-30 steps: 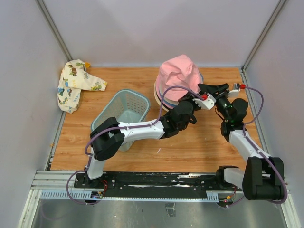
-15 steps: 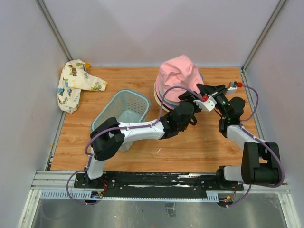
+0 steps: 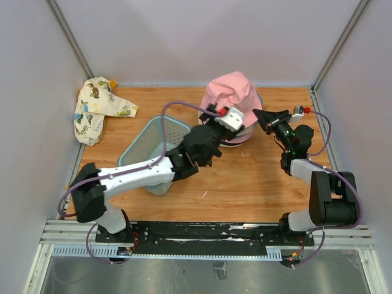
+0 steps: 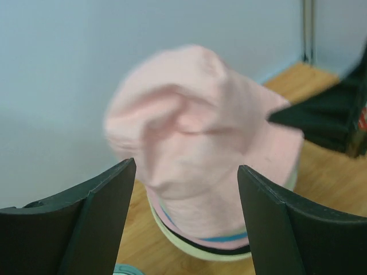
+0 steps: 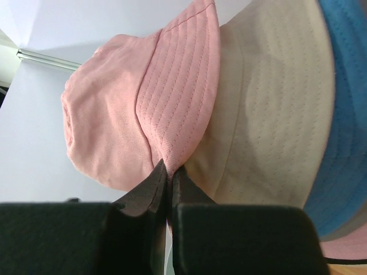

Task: Stack the hats
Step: Stack the hat on the hat.

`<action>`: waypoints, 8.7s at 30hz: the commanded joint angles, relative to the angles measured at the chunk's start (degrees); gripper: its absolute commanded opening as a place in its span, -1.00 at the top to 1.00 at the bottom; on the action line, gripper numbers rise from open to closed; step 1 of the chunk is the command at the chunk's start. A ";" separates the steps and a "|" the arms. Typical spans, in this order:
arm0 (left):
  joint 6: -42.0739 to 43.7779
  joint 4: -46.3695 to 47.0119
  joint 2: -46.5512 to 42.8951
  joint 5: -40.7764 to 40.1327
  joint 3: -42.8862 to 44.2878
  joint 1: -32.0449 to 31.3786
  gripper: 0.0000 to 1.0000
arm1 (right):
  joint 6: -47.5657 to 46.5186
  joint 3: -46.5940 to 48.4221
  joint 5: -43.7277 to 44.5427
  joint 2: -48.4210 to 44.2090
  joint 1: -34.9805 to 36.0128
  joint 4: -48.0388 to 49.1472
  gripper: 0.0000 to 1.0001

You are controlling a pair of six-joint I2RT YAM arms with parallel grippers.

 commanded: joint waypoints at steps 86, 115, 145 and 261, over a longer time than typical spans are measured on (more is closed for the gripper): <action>-78.63 -17.08 29.03 75.20 27.07 43.59 0.99 | -7.72 20.23 -12.41 20.17 -8.64 -2.77 0.66; -76.58 -11.85 10.01 63.70 -1.75 36.92 0.91 | -20.18 58.91 -16.17 39.79 -3.99 -37.40 0.69; -75.56 -4.87 19.59 72.76 17.75 45.25 0.00 | -18.54 24.03 -12.41 12.92 -12.81 -19.52 -0.06; -55.97 -41.21 34.93 60.15 32.95 41.22 0.99 | -6.69 8.58 -13.17 30.12 -10.18 11.65 0.99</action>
